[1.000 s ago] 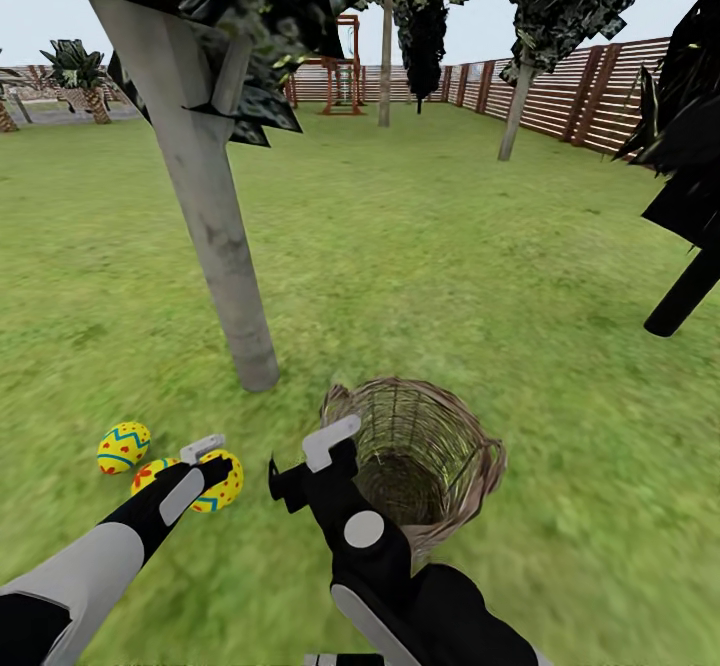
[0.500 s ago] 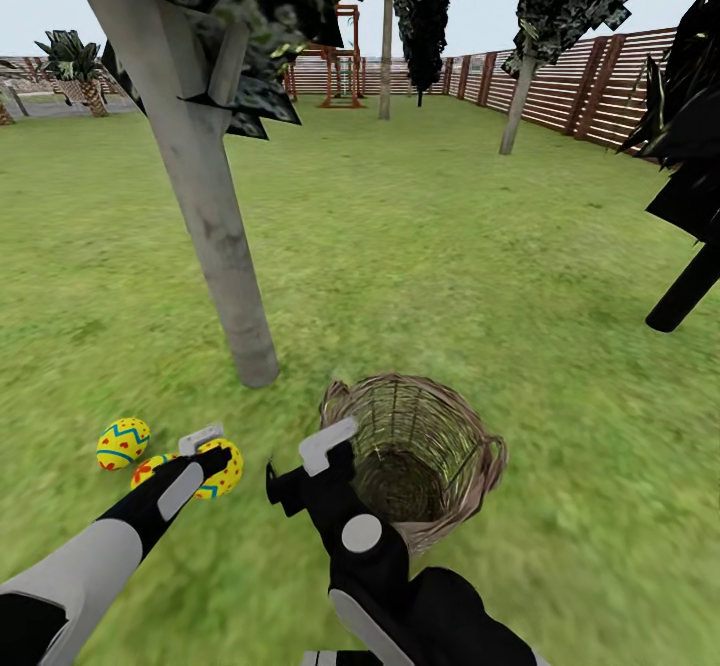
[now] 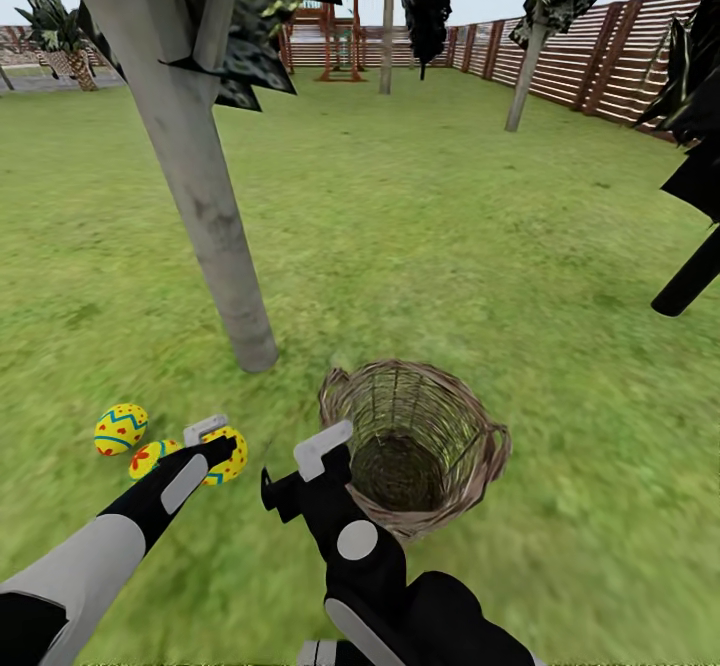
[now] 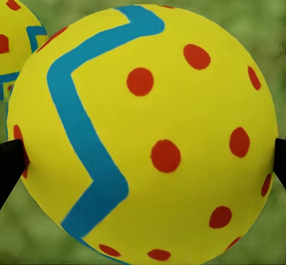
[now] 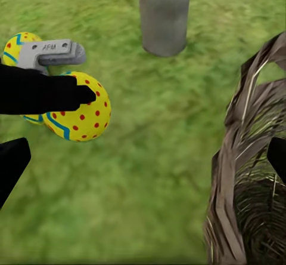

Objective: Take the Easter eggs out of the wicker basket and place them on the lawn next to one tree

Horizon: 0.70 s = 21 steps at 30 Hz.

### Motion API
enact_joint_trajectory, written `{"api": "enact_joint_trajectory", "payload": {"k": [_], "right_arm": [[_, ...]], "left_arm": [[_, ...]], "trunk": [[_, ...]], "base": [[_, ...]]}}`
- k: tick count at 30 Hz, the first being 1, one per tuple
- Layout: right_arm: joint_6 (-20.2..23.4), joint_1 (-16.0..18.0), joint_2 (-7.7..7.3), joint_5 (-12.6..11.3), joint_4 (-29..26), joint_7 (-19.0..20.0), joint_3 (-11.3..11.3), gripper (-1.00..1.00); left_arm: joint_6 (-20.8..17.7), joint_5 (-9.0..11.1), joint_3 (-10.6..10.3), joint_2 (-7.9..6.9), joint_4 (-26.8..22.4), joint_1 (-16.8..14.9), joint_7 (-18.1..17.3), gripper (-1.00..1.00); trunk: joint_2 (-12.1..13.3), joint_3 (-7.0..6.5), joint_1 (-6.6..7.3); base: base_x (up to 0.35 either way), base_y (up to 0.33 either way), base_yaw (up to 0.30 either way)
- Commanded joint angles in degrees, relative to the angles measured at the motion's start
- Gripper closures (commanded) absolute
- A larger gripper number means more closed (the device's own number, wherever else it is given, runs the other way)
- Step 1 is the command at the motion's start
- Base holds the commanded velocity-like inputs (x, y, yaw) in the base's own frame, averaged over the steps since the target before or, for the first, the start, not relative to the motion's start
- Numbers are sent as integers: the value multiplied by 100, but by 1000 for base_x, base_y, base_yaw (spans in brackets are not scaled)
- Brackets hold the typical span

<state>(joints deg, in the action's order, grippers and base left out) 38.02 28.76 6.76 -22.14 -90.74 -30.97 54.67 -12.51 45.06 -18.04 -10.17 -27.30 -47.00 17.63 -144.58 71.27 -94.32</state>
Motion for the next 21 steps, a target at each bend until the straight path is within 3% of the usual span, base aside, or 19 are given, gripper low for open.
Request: {"api": "enact_joint_trajectory", "payload": {"k": [1,13,21], "right_arm": [[12,7,1,-54,-6,-59,9,-100],[12,7,7,-57,-6,-58,27,-100],[12,7,9,-63,2,-60,46,-100]], "left_arm": [[-15,42,-54,-3,-17,-3,52,100],[17,38,-68,7,-37,-3,55,100],[59,38,-48,-35,-558,-3,71,100]], "trunk": [[-4,28,-1],[-20,293,-32],[-31,471,-53]], "base": [[0,0,0],[0,0,0],[0,0,0]]}}
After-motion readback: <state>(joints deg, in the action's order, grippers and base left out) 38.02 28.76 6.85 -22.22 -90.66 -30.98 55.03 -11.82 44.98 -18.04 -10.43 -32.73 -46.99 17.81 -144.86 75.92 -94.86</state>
